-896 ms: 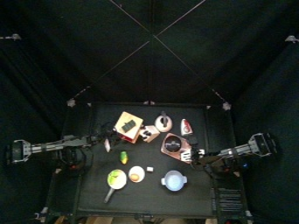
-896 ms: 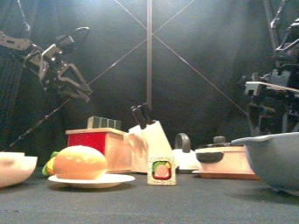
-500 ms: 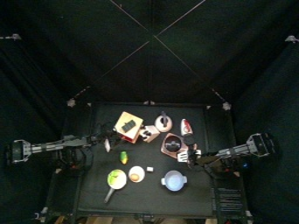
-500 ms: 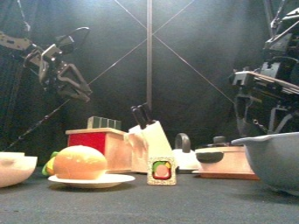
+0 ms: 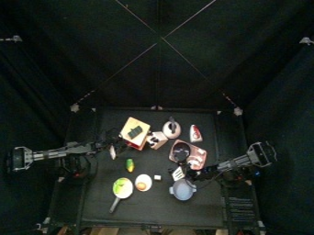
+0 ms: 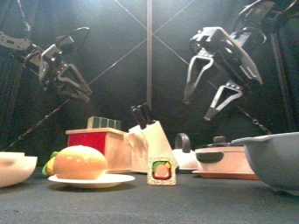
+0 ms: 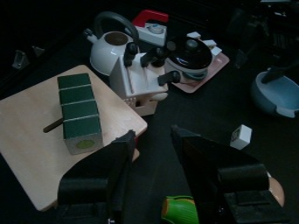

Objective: Grab white sushi piece from table

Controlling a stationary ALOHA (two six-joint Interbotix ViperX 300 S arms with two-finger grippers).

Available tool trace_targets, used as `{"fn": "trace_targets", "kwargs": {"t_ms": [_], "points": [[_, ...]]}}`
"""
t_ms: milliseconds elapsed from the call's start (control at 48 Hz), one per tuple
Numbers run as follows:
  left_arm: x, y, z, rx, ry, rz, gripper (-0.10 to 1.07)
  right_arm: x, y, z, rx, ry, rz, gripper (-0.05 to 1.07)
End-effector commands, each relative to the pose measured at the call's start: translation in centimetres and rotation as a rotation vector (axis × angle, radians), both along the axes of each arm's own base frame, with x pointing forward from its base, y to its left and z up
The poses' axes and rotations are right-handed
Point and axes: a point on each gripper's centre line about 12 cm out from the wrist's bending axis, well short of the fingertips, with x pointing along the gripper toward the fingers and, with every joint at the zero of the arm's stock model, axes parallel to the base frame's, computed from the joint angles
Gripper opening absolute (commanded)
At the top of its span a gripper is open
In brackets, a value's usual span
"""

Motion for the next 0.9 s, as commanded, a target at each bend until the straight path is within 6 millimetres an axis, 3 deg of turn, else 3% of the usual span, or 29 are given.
{"fn": "trace_targets", "kwargs": {"t_ms": [0,521,875], "points": [[0.2,0.2,0.5,0.006,-0.016,0.003,0.79,1.6,0.4,0.9,-0.034,-0.016,0.066,0.98],[0.2,0.1,0.5,0.005,-0.014,0.003,0.79,5.0,-0.3,-2.0,-0.224,0.243,0.193,0.98],[0.2,0.1,0.5,0.006,-0.014,0.003,0.79,5.3,-0.7,-2.9,-0.278,0.311,0.188,0.98]]}}
